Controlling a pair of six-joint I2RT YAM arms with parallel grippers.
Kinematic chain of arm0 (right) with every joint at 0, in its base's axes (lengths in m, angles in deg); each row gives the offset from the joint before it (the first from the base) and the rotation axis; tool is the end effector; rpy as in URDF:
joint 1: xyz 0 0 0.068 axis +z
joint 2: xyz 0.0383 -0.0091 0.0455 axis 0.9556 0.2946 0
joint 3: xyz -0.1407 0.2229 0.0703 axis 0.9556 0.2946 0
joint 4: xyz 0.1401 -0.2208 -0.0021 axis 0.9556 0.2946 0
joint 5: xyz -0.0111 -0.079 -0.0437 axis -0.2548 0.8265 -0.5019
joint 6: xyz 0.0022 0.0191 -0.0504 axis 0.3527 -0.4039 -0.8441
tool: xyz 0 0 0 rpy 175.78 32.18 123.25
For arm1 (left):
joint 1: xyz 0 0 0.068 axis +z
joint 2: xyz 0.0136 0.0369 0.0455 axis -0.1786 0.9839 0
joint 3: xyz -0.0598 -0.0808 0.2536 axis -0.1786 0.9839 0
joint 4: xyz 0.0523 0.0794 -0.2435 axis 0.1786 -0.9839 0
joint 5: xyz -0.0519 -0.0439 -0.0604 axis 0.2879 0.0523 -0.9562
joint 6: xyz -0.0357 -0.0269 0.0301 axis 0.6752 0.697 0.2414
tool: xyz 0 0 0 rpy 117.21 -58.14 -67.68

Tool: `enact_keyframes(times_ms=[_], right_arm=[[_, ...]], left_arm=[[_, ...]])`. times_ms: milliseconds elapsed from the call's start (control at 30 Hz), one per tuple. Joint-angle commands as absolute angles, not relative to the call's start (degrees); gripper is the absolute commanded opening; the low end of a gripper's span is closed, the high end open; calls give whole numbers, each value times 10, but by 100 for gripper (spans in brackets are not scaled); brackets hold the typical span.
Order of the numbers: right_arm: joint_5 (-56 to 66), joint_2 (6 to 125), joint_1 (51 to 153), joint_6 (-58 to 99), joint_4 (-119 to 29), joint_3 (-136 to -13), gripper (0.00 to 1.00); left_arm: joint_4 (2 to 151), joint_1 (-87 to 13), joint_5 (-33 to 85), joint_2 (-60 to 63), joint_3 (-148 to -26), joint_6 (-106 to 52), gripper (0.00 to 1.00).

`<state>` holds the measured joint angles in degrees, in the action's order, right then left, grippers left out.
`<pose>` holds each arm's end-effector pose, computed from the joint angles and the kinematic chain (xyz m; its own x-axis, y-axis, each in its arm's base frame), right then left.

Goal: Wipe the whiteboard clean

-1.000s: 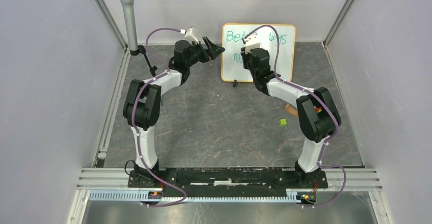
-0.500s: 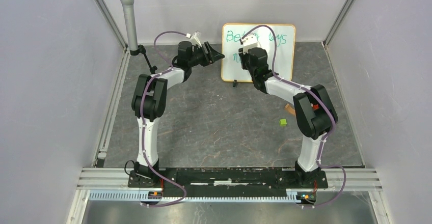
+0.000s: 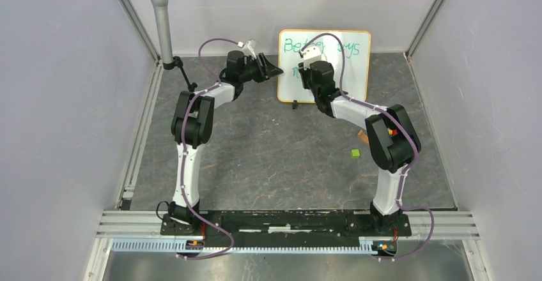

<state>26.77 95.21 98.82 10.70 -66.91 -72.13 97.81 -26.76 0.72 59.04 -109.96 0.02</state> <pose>0.4072 0.1886 0.2297 -0.2361 -0.1757 -0.9557 -0.2264 0.9664 -0.1217 0.5032 -0.1694 0.1788 -0.6547 -0.3496 -0.6702 0.4382 0.5470 -0.7133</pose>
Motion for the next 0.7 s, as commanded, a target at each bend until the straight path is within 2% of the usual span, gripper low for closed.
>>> enact_keyframes(times_ms=[0, 67, 400, 600, 667], right_arm=[[268, 961, 986, 99, -680, -754, 29], [266, 965, 986, 98, -678, -759, 29], [249, 1005, 987, 100, -647, -815, 35], [252, 1026, 987, 97, -622, -846, 42], [253, 1030, 988, 95, -614, -852, 48]], left_arm=[[998, -267, -16, 605, -1128, 7, 55], [1009, -267, -22, 609, -1128, 13, 52], [1031, -268, -33, 626, -1131, 27, 52], [1039, -271, -30, 624, -1125, 28, 52], [1044, -272, -29, 623, -1122, 29, 51]])
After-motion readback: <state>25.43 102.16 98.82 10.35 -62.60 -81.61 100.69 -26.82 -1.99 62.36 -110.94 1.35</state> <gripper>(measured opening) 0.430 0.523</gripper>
